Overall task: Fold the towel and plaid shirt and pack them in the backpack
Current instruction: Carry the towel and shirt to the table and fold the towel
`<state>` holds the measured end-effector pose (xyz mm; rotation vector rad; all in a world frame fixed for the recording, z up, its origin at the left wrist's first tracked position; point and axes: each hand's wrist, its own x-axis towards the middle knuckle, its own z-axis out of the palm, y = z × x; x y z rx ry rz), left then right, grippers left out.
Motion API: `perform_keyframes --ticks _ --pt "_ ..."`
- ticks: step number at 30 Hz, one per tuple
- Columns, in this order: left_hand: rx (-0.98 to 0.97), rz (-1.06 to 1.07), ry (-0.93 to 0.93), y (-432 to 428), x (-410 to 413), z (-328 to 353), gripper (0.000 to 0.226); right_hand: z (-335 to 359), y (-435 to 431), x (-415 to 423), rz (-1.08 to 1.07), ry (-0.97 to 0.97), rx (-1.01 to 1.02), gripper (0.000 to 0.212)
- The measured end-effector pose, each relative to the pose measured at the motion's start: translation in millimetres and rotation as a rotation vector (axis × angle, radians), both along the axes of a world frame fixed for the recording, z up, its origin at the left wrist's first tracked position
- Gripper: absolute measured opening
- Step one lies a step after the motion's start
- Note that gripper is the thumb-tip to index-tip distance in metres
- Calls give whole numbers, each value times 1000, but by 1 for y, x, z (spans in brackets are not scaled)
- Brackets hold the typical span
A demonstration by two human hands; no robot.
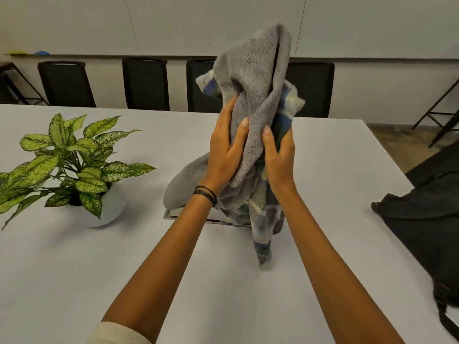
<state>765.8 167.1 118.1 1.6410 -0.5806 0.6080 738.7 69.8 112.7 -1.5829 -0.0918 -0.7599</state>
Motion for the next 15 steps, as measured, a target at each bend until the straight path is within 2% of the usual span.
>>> perform_keyframes --ticks 2,4,9,13,15 --pt "54 10 40 6 8 -32 47 -31 2 7 85 52 -10 44" --pt "85 9 109 12 13 -64 53 -65 3 15 152 138 -23 55" --pt "114 7 265 23 24 -129 50 -138 5 29 235 352 -47 54" --pt "220 -7 425 29 25 -176 50 -192 2 32 259 474 -109 53" --pt "283 -28 498 33 22 -198 50 -220 0 31 260 550 -156 70"
